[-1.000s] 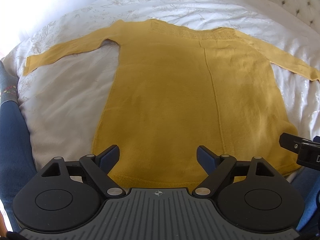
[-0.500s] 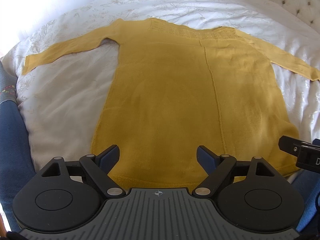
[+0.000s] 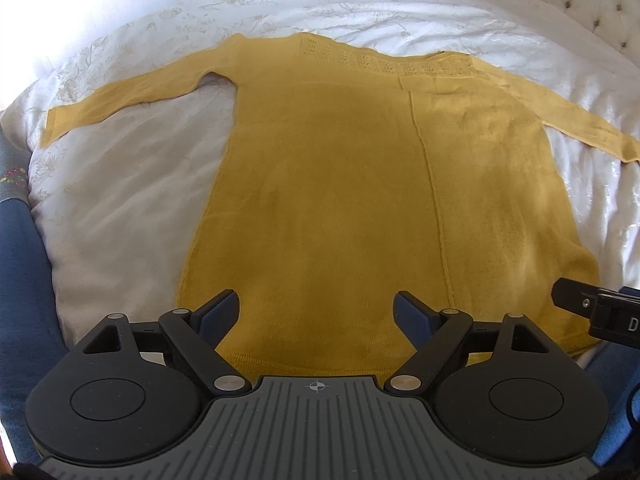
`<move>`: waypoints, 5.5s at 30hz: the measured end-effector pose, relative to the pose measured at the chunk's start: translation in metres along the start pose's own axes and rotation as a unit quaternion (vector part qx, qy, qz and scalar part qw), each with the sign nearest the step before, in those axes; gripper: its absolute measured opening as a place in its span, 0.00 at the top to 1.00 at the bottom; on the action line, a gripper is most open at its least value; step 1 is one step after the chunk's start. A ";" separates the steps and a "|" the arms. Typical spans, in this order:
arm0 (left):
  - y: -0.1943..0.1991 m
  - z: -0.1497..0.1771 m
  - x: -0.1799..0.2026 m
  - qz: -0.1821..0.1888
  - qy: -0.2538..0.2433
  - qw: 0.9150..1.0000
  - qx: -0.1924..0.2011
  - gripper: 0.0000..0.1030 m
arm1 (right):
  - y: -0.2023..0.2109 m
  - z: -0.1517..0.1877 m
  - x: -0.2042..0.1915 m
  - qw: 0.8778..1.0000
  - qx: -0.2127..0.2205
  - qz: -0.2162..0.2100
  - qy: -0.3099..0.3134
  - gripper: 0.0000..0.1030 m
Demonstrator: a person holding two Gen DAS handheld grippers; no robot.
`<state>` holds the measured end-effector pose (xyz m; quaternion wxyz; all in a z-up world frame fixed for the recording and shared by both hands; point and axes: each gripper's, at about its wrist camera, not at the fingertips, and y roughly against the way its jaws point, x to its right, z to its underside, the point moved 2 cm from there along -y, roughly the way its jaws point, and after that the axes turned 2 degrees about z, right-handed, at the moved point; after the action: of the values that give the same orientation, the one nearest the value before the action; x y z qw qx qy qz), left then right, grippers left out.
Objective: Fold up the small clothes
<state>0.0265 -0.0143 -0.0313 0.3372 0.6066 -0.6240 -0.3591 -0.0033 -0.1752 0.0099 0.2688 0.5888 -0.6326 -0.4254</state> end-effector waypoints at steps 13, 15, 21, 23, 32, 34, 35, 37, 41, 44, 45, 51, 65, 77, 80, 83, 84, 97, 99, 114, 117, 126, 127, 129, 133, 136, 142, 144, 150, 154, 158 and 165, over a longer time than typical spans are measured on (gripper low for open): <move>-0.008 -0.019 0.004 0.026 -0.007 0.999 0.030 0.19 | -0.020 -0.012 0.016 0.994 -0.034 -0.087 -0.048 0.01; -0.010 -0.024 0.005 0.041 -0.008 0.998 0.036 0.19 | -0.026 -0.017 0.018 0.994 -0.046 -0.091 -0.047 0.01; -0.020 -0.045 0.011 0.076 -0.003 0.996 0.049 0.19 | -0.040 -0.041 0.045 0.987 -0.065 -0.119 -0.091 0.01; -0.025 -0.055 0.016 0.083 -0.007 0.995 0.054 0.19 | -0.044 -0.051 0.059 0.984 -0.063 -0.128 -0.107 0.01; -0.049 -0.104 0.046 0.050 -0.052 0.992 0.099 0.18 | -0.055 -0.118 0.169 0.979 0.009 -0.072 -0.192 0.01; -0.056 -0.115 0.050 0.048 -0.050 0.992 0.103 0.18 | -0.057 -0.131 0.202 0.973 0.039 -0.059 -0.222 0.01; -0.059 -0.120 0.052 0.048 -0.047 0.992 0.103 0.18 | -0.059 -0.138 0.220 0.969 0.059 -0.048 -0.237 0.02; -0.065 -0.126 0.054 0.048 -0.042 0.992 0.108 0.18 | -0.062 -0.148 0.253 0.963 0.085 -0.011 -0.255 0.14; -0.076 -0.134 0.059 0.040 -0.052 0.990 0.121 0.18 | -0.074 -0.166 0.306 0.955 0.110 0.064 -0.269 0.21; -0.086 -0.134 0.061 0.041 -0.056 0.992 0.109 0.18 | -0.089 -0.173 0.344 0.942 0.116 0.088 -0.303 0.25; -0.090 -0.133 0.062 0.042 -0.057 0.992 0.102 0.18 | -0.095 -0.175 0.358 0.937 0.118 0.092 -0.317 0.29; -0.109 -0.126 0.059 0.028 -0.076 0.994 0.080 0.18 | -0.124 -0.179 0.399 0.915 0.130 0.102 -0.368 0.31; -0.150 -0.105 0.041 0.030 -0.072 0.996 0.044 0.05 | -0.115 -0.203 0.404 0.906 0.175 0.129 -0.363 0.91; -0.136 -0.104 0.023 0.068 -0.047 0.995 0.050 0.02 | -0.023 -0.306 0.266 0.951 0.238 0.068 -0.187 0.91; -0.122 -0.097 0.007 0.069 -0.040 0.995 0.066 0.02 | -0.021 -0.323 0.190 0.963 0.240 0.015 -0.121 0.91; -0.110 -0.089 -0.013 0.065 -0.035 0.994 0.076 0.02 | -0.033 -0.328 0.113 0.968 0.238 -0.048 -0.068 0.91; -0.107 -0.087 -0.020 0.063 -0.033 0.994 0.079 0.02 | -0.041 -0.327 0.086 0.968 0.234 -0.072 -0.054 0.91; -0.086 -0.072 -0.105 0.030 0.018 0.995 0.095 0.02 | -0.180 -0.232 -0.163 0.972 0.105 -0.194 0.084 0.82; -0.086 -0.072 -0.111 0.040 0.026 0.995 0.093 0.10 | -0.187 -0.212 -0.174 0.969 0.100 -0.206 0.097 0.81; -0.112 -0.161 -0.061 0.103 -0.001 0.989 0.107 0.21 | -0.149 -0.200 -0.052 0.956 0.233 -0.135 0.119 0.37; -0.127 -0.178 -0.042 0.103 -0.022 0.989 0.102 0.27 | -0.152 -0.205 -0.029 0.952 0.258 -0.100 0.129 0.37; -0.183 -0.203 -0.026 0.111 0.007 0.993 0.045 0.40 | -0.153 -0.216 0.018 0.945 0.293 -0.095 0.109 0.36; -0.186 -0.203 -0.025 0.111 0.011 0.993 0.042 0.40 | -0.152 -0.217 0.022 0.945 0.298 -0.097 0.099 0.35; -0.190 -0.205 -0.024 0.113 0.018 0.992 0.044 0.41 | -0.153 -0.220 0.032 0.946 0.295 -0.112 0.075 0.34; -0.192 -0.209 -0.020 0.111 0.027 0.992 0.046 0.57 | -0.158 -0.227 0.042 0.949 0.289 -0.116 0.044 0.34; -0.191 -0.212 -0.013 0.103 0.014 0.993 0.051 0.89 | -0.157 -0.230 0.048 0.949 0.291 -0.118 0.027 0.34; -0.157 -0.227 0.000 0.058 -0.042 0.991 0.113 0.93 | -0.155 -0.232 0.058 0.952 0.287 -0.105 0.011 0.34; -0.138 -0.235 -0.005 0.053 -0.057 0.987 0.142 0.93 | -0.155 -0.233 0.063 0.953 0.283 -0.103 0.002 0.34; -0.137 -0.250 -0.042 0.002 -0.052 0.987 0.152 0.93 | -0.160 -0.238 0.078 0.961 0.262 -0.088 -0.030 0.33; -0.170 -0.245 -0.058 0.000 -0.028 0.994 0.108 0.93 | -0.173 -0.239 0.083 0.972 0.219 -0.074 -0.043 0.33; -0.192 -0.233 -0.062 -0.008 -0.015 0.997 0.080 0.89 | -0.188 -0.236 0.077 0.982 0.180 -0.055 -0.022 0.33; -0.200 -0.225 -0.073 0.034 -0.023 0.996 0.079 0.64 | -0.215 -0.227 0.076 0.993 0.116 -0.010 -0.015 0.33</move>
<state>0.3244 0.0484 -0.0862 0.2855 0.6015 -0.6782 -0.3110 0.2863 -0.2880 -0.0741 0.1853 0.6159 -0.6757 -0.3603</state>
